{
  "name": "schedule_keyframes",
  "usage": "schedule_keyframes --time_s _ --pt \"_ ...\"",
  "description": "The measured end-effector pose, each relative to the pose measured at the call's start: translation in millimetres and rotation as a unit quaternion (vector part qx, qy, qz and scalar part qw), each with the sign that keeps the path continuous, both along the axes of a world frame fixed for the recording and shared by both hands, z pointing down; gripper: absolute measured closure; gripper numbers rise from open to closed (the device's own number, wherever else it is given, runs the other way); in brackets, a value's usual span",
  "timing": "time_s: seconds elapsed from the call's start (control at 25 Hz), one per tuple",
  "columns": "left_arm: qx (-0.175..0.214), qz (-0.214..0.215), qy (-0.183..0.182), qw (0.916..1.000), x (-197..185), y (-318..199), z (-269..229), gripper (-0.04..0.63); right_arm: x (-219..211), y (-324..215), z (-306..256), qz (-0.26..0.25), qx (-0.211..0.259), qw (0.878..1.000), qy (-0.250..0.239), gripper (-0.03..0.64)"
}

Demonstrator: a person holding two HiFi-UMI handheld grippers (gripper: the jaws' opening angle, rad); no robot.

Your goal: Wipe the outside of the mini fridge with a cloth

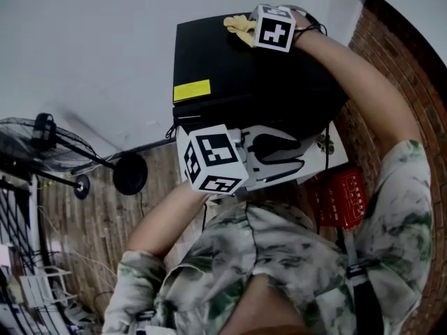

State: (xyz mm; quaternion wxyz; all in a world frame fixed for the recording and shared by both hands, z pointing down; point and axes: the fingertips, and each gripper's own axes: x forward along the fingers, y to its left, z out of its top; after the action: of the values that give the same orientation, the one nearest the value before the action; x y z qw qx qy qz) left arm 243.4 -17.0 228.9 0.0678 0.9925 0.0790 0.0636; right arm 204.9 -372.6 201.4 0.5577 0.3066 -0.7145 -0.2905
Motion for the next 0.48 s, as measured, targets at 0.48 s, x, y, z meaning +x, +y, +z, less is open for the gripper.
schedule_keyframes --time_s 0.48 --pt "-0.006 0.038 0.006 0.9992 6.7 10.8 0.6 0.46 123.4 2.9 -1.3 0.118 -0.004 0.993 0.03 0.52"
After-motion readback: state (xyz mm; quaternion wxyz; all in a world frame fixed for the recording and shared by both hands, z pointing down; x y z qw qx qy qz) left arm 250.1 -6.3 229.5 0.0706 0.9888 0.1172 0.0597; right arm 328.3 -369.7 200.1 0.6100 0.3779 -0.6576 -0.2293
